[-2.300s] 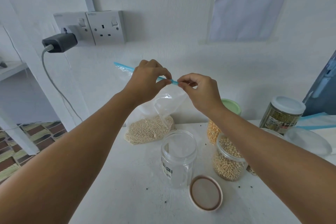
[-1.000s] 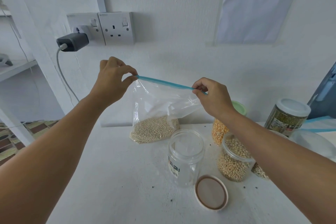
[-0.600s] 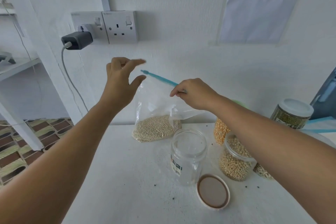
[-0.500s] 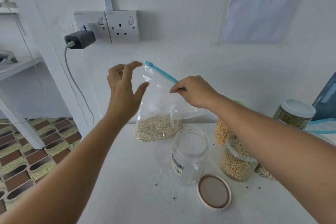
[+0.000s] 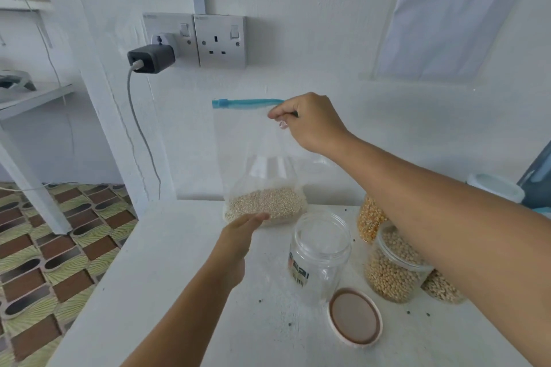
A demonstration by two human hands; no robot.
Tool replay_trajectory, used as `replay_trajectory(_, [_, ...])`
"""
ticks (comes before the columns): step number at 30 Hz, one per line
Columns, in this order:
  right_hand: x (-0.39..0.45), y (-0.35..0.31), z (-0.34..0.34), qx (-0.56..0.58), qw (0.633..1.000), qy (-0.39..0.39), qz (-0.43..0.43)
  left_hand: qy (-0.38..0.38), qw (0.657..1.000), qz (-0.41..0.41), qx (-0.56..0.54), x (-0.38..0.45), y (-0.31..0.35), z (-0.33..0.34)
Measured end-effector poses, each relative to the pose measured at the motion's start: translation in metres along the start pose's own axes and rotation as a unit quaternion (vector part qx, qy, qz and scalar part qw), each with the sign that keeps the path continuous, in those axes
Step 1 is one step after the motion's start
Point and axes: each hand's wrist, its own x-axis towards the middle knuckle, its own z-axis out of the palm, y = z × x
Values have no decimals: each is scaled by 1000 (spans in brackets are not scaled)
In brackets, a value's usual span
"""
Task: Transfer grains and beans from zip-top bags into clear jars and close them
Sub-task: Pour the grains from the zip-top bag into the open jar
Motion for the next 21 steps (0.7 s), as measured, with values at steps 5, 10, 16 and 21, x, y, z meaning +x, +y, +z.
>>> replay_trajectory(5, [2,-17,-10,13,999,30,-9,-16,989,-48,-136,0,-1,0])
replay_trajectory(10, [8,-46,-29,62,994,81,-33,-44,967,-15,-250,2,-3,-7])
replay_trajectory(16, [3,-63,-46,104,987,110,-54,-84,934,36,-346,-1,18,-12])
replay_trajectory(21, [-17,-50,-53,139,983,119,-31,-16,946,132,-295,3,26,-21])
